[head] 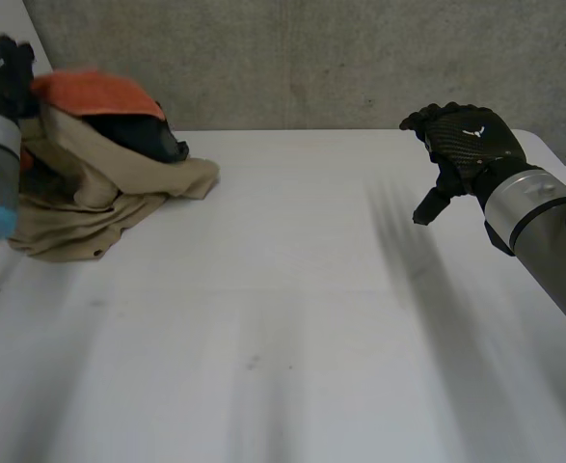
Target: Fold the laundry.
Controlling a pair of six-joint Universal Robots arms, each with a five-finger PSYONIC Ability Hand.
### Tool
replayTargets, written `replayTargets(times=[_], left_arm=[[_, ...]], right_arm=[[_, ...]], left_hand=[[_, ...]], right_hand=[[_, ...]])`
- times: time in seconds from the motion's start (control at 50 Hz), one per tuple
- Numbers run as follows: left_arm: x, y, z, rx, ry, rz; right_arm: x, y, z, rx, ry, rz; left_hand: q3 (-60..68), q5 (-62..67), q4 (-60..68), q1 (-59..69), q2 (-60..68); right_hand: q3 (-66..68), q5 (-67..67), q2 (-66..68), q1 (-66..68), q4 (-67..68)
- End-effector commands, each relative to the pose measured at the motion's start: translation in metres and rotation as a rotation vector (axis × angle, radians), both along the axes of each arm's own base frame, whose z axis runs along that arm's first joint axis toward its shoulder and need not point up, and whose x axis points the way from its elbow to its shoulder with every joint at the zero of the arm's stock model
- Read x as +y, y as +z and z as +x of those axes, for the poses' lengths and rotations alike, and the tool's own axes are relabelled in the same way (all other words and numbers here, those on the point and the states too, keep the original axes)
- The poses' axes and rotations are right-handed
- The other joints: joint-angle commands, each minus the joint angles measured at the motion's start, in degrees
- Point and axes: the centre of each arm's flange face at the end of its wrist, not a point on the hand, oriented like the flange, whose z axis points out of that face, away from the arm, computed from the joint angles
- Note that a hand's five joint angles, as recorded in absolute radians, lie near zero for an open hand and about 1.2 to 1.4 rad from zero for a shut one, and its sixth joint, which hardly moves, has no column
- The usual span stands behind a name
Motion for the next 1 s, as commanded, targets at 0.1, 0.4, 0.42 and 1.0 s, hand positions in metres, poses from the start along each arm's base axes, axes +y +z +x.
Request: replayTargets(times=[0.1,0.4,0.42,1.0], left_arm=[[0.025,-0.033,-0.013,-0.002,-0.035,0.127],[0.035,-0.047,-0.013,-0.019,-0.031,0.238],[0.032,-0.041,-0.013,-0.019,-0.030,0.221],[0.004,-0.064,-0.009,-0.019,-0.001,0.219]], right_arm=[[0.001,0.001,0.000,0.000,0.000,-0.001],[0.001,0.001,0.000,0.000,0.002,-0.003],[0.001,0.001,0.000,0.000,0.002,-0.001],[0.004,0.000,0.005,0.004,0.014,-0.003]], left_hand=[[-7.64,2.04,-8.57,-1.22,-8.20],[-40.36,-30.68,-41.29,-33.94,-40.92],[-40.36,-30.68,-41.29,-33.94,-40.92],[12.27,21.95,11.34,18.69,11.70]], right_hand=[[-2.30,-3.10,-3.05,-1.33,-3.56],[-2.30,-3.10,-3.05,-1.33,-3.56],[-2.30,-3.10,-3.05,-1.33,-3.56],[-2.30,-3.10,-3.05,-1.33,-3.56]])
